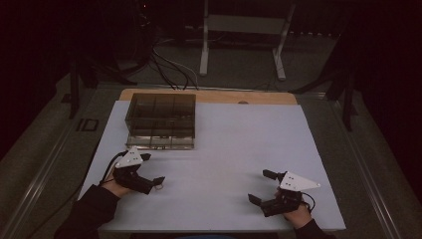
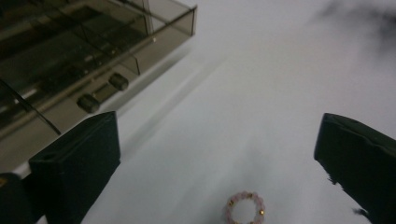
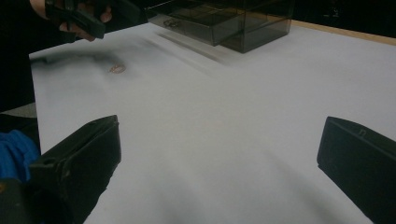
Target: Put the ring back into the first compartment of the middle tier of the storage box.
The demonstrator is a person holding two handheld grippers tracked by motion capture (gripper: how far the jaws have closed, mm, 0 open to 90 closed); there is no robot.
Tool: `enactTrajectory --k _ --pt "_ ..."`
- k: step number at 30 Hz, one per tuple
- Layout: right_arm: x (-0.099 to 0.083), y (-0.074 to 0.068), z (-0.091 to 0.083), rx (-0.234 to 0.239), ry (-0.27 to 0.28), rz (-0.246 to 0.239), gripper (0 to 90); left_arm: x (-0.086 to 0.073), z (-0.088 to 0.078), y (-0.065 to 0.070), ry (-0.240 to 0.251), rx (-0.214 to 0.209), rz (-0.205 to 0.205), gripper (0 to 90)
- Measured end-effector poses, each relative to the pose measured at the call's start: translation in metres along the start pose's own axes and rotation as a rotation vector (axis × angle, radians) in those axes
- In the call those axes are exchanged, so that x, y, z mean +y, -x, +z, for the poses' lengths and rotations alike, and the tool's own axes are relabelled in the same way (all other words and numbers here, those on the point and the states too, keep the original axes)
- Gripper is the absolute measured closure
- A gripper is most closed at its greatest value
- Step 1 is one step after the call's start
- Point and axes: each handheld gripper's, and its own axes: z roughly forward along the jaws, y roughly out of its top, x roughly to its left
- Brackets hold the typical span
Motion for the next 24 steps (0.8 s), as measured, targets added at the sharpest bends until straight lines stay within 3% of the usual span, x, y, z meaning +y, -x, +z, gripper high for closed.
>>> enactTrajectory --k 1,5,9,11,14,15,18,19,24 --pt "0.0 0.0 0.0 0.0 0.003 0.001 0.0 -0.001 0.001 0.0 -0.032 0.003 -0.007 2.5" --pt "0.0 0.0 0.0 0.0 -0.001 -0.007 0.0 -0.002 0.003 -0.001 -0.078 -0.01 -0.035 2.6" --pt "0.0 0.0 0.0 0.001 0.002 -0.006 0.0 -0.005 0.005 0.001 -0.132 -0.02 -0.011 8.1" --pt "0.0 0.0 0.0 0.003 -0.005 -0.006 0.0 -0.006 0.005 0.003 -0.134 -0.012 0.001 16.1" --pt "0.0 0.0 0.0 0.003 0.0 -0.002 0.0 -0.008 0.006 0.003 -0.15 -0.017 0.002 17.2" --pt "0.0 0.0 0.0 0.003 0.0 -0.003 0.0 -0.01 0.007 0.003 -0.164 -0.011 0.016 23.4" --pt "0.0 0.0 0.0 0.002 -0.007 -0.003 0.0 -0.011 0.007 0.003 -0.176 -0.015 0.024 27.4" --pt "0.0 0.0 0.0 0.001 0.0 0.0 0.0 -0.012 0.008 0.004 -0.183 -0.006 0.03 34.1" --pt "0.0 0.0 0.0 0.0 -0.005 -0.004 0.0 -0.014 0.011 0.005 -0.21 -0.001 0.05 49.4"
